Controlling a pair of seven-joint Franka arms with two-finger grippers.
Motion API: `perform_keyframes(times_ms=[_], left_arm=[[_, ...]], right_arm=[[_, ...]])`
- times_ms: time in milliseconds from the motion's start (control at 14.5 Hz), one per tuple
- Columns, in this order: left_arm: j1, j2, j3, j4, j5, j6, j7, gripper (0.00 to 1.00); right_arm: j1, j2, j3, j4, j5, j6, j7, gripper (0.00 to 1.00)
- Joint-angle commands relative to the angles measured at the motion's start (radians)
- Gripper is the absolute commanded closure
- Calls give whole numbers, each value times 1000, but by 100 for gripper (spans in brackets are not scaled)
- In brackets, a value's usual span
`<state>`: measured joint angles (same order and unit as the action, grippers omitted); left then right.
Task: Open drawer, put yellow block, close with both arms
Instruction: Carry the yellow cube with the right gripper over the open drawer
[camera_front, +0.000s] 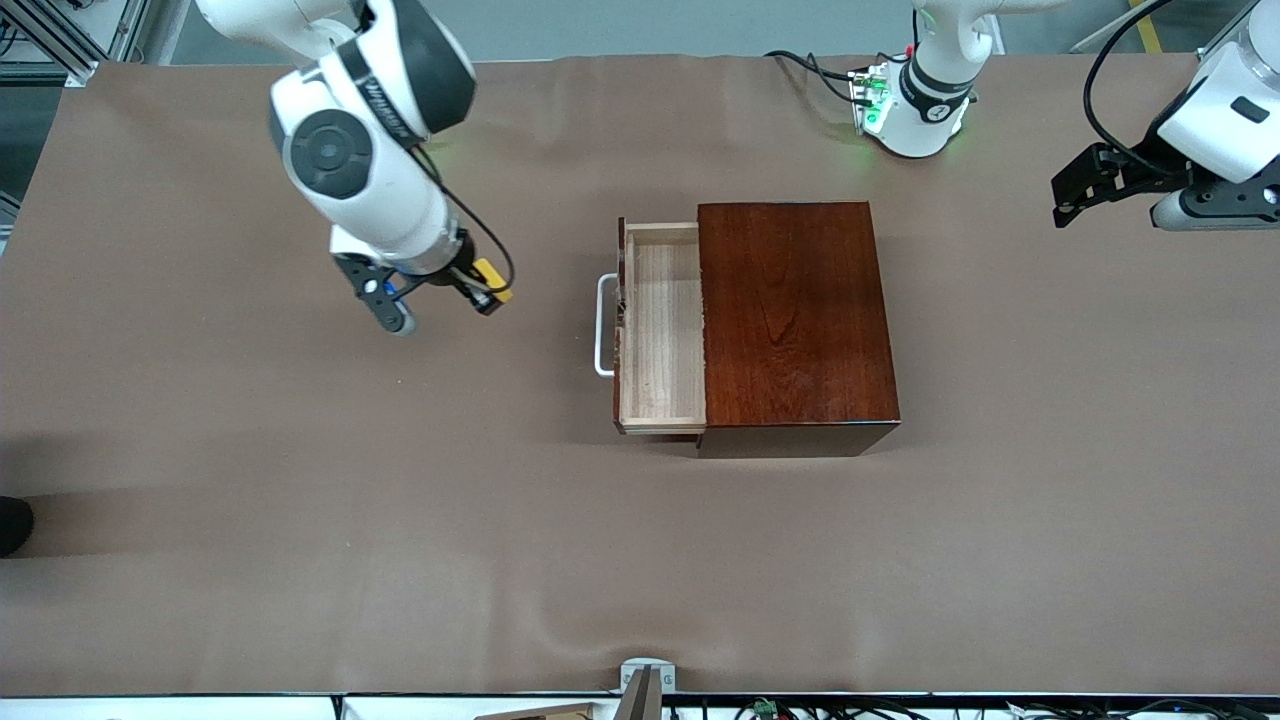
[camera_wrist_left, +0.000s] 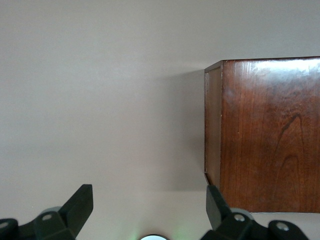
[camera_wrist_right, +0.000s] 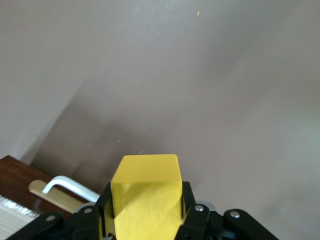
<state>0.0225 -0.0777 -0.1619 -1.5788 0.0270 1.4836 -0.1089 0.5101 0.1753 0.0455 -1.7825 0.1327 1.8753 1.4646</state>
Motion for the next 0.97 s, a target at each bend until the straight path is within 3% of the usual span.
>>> perform_keyframes(times_ms=[0,899], left_arm=[[10,-22,-4,-20,-6,-5,15,0],[13,-10,-4,-21,-6,-2,15,0]], right_arm=[[57,64,-12,61,8,34,141,100],[159,125,-12,106,99,162,491,100]])
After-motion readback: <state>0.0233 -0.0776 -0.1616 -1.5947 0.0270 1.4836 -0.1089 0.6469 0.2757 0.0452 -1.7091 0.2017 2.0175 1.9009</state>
